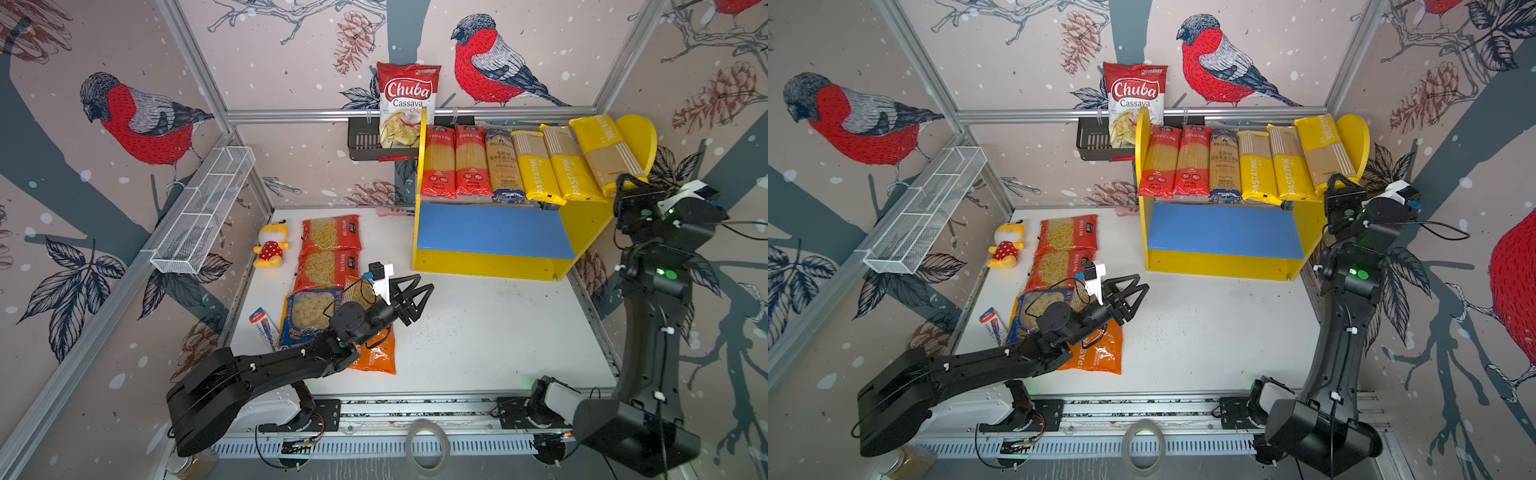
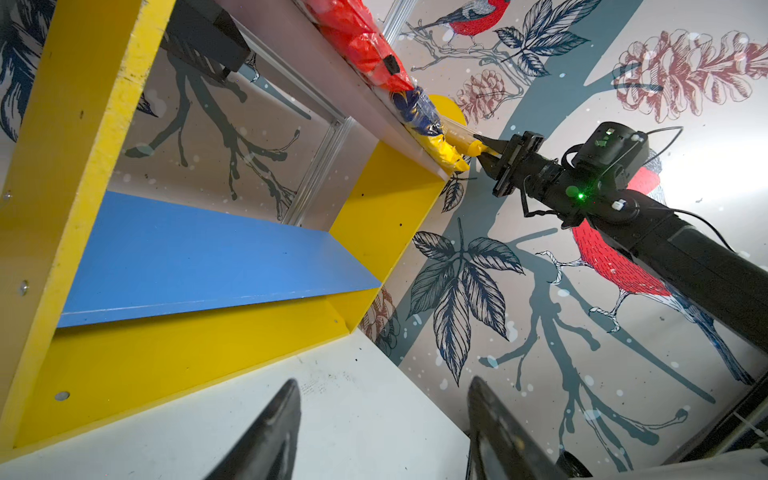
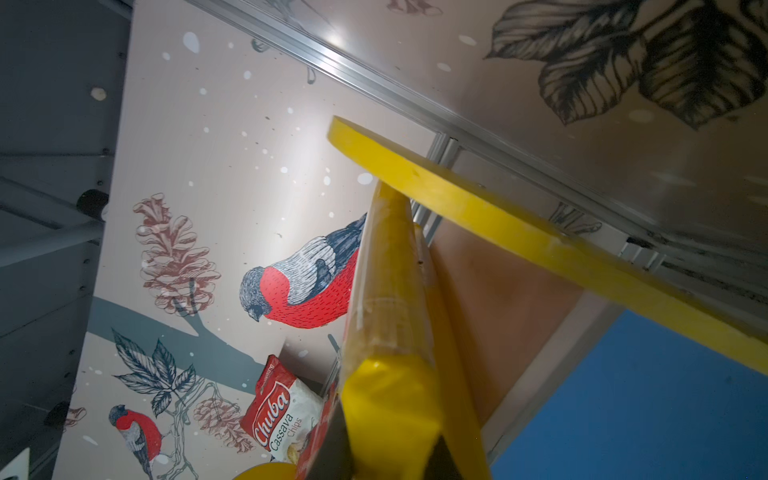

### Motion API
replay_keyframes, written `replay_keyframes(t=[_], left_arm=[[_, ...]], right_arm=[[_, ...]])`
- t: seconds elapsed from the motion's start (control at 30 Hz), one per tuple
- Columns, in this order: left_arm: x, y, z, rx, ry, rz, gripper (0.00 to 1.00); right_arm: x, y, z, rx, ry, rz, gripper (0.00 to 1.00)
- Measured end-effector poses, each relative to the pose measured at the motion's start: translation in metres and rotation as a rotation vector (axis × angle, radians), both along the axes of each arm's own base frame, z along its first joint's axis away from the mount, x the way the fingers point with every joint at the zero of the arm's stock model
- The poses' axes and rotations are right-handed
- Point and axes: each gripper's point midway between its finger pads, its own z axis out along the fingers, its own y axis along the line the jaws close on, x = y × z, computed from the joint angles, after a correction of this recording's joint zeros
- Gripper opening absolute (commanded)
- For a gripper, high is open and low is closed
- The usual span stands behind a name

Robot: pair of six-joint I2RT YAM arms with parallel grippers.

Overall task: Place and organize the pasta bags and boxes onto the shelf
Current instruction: 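Stand the pack on the top shelf beside the yellow packs and open the right gripper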

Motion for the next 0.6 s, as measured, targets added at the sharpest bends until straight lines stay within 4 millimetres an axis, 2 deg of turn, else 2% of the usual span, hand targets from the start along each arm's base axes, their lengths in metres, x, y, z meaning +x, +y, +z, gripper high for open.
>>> replay_keyframes(t=[0.13, 0.33, 0.43, 0.57, 0.6], left_arm=[[0.000, 0.002, -0.001, 0.001, 0.002, 0.004, 0.63], [0.001, 0.003, -0.006, 0.010, 0.011, 0.017, 0.63], [0.002, 0.003, -0.006, 0.010, 0.012, 0.019, 0.63], [0.003, 0.002, -0.008, 0.013, 0.015, 0.022, 0.62], [0.003, 0.002, -0.009, 0.016, 0.017, 0.022, 0.62]], right_arm=[[0.012, -0.001, -0.009, 0.038, 0.012, 0.033, 0.00], [0.012, -0.005, -0.007, 0.072, 0.005, 0.020, 0.00], [0.010, -0.014, -0.007, 0.084, 0.004, -0.011, 0.00], [0.006, -0.029, -0.032, 0.146, 0.025, -0.064, 0.01], [0.007, -0.029, -0.036, 0.155, 0.021, -0.064, 0.05]])
